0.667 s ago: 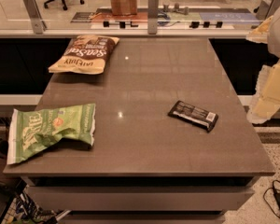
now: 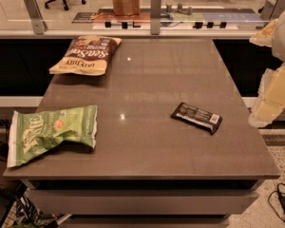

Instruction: Move rxbar chocolate near brown chip bag

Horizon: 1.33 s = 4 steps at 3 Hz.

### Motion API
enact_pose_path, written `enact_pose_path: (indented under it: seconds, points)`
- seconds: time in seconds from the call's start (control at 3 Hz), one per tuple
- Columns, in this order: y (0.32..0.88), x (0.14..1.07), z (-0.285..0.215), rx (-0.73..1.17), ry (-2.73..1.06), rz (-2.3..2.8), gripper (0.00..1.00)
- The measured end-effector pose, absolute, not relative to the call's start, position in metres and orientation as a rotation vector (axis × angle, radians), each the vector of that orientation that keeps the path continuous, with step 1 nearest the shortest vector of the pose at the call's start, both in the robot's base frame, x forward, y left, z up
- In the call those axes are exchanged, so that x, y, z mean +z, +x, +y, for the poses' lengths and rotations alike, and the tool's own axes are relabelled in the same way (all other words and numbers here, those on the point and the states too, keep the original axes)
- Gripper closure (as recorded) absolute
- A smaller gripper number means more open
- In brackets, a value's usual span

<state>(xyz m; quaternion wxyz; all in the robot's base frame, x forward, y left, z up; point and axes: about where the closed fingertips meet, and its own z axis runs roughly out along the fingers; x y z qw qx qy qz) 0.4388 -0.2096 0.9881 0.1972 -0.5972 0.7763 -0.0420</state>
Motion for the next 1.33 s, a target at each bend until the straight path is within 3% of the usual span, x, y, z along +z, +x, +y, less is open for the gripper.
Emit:
enact_pose_path:
  seconds: [1.33]
  points:
    - [0.466,0.914,-0.195,0.126,-1.386,2.154,0.00]
